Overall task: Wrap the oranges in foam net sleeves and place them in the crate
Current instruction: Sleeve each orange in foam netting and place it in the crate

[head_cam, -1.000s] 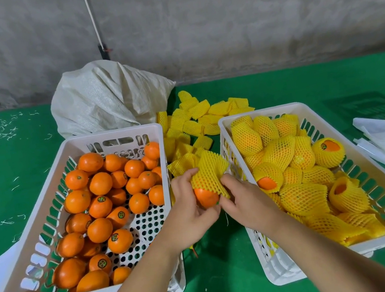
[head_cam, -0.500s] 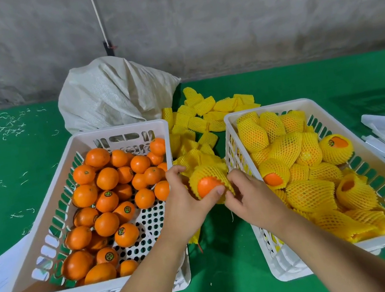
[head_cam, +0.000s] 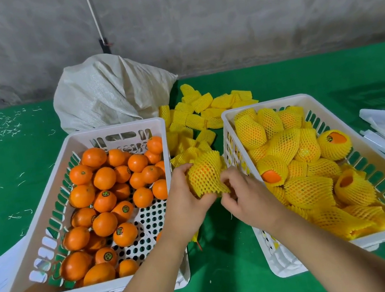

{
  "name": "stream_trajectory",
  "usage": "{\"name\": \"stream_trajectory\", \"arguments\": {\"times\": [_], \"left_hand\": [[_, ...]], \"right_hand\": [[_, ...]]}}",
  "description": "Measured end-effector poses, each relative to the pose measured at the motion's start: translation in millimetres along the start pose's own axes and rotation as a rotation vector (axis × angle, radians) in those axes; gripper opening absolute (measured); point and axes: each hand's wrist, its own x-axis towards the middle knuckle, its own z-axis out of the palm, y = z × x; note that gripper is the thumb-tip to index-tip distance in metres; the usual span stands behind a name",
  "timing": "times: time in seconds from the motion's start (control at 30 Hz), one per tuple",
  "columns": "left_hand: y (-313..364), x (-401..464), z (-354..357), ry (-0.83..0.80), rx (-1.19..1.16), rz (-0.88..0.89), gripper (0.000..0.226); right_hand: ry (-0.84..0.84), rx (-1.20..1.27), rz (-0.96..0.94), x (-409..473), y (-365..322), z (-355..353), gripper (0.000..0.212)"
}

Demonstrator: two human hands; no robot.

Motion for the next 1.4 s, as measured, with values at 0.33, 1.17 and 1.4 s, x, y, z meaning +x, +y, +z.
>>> {"name": "stream_trajectory", "arguments": {"times": [0.33,1.17,1.4], "left_hand": [[-2.1,-0.4,-0.9,-0.050,0.021,0.021,0.081],[-0.9,1.6,0.2,-0.205,-0.331,-0.083,0.077],[-5.8,-3.4,3.9,-0.330,-0.293,-0.005,0.051]], "right_hand": [[0.011,0.104,0.135,4.4,6.4,2.8,0.042],[-0.170,0.379,0.407,-6.3,-13.4,-3.1,0.087],[0.281,1.146,0.672,-41.8,-60.8,21.4,0.059]]}}
